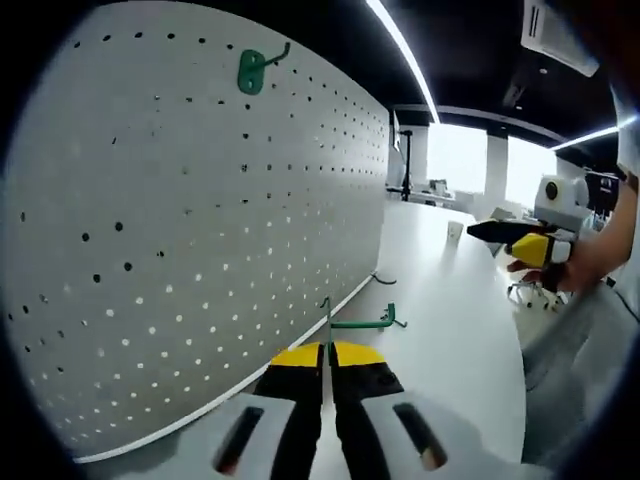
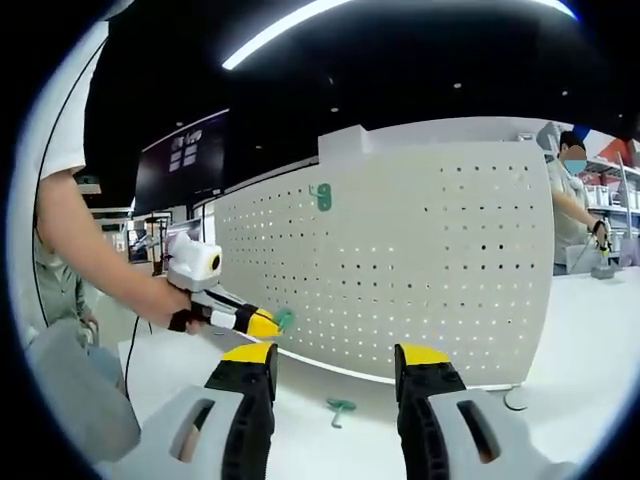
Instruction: Insert the hook assembly into the mounting plate slot until the hook locks in place.
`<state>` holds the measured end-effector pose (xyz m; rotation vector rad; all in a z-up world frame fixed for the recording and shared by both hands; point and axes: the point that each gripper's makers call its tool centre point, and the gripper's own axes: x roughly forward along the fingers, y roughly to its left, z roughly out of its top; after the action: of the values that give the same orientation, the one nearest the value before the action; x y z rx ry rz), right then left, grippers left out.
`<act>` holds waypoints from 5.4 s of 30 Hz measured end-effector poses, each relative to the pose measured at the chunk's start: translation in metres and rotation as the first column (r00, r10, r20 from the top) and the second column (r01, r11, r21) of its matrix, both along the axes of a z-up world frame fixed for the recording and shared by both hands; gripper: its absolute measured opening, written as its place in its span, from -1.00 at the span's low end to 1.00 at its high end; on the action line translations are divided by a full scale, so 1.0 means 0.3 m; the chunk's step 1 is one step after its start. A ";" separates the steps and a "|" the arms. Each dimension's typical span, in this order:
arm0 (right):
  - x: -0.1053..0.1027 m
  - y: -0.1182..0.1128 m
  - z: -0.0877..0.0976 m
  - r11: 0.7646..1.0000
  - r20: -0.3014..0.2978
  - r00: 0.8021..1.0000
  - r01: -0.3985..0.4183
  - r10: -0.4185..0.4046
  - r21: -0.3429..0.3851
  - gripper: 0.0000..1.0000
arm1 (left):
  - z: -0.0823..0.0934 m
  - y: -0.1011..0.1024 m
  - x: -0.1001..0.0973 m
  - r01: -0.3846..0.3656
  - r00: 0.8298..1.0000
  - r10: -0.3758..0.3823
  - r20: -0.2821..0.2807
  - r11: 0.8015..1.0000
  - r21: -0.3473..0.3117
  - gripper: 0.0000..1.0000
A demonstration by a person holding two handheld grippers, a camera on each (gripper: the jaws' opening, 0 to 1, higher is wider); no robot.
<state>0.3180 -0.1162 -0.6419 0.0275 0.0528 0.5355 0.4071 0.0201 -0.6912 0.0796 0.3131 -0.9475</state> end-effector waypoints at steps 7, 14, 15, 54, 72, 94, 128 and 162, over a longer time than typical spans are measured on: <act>-0.002 0.005 -0.001 1.000 0.001 1.000 -0.004 0.004 0.001 -0.10 | 0.093 -0.026 -0.031 -0.017 0.998 0.026 0.064 0.991 -0.131 -0.96; -0.003 0.008 0.002 1.000 0.003 1.000 -0.006 0.006 -0.001 -0.12 | 0.142 -0.037 -0.052 -0.033 0.995 0.052 0.085 0.978 -0.206 -0.96; -0.004 0.009 0.003 1.000 0.004 1.000 -0.006 0.006 -0.001 -0.12 | 0.142 -0.034 -0.048 -0.040 0.995 0.058 0.082 0.977 -0.212 -0.96; 0.022 0.088 0.098 0.963 -0.012 0.995 -0.091 0.097 0.255 -0.42 | 0.236 -0.118 -0.102 -0.015 0.984 0.049 0.171 0.981 -0.193 -0.96; 0.073 0.172 0.173 0.946 0.032 0.990 -0.143 0.140 0.289 -0.60 | 0.275 -0.199 -0.142 0.005 0.981 0.037 0.192 0.977 -0.214 -0.96; 0.103 0.221 0.197 0.948 0.045 0.989 -0.150 0.143 0.282 -0.96 | 0.306 -0.231 -0.175 0.009 0.979 0.042 0.199 0.969 -0.248 -0.96; 0.100 0.223 0.189 0.946 0.006 0.990 -0.140 0.144 0.293 -0.99 | 0.222 -0.238 -0.178 -0.027 0.997 0.043 0.065 0.972 -0.234 0.38; 0.205 0.184 0.255 0.998 0.089 0.996 0.011 -0.017 0.066 -0.98 | 0.217 -0.156 -0.198 -0.081 0.990 0.103 0.099 0.975 -0.207 0.29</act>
<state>0.3796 -0.0611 -0.5655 0.0681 -0.0524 0.5242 0.3478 -0.0267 -0.6262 -0.0696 0.1165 -0.8747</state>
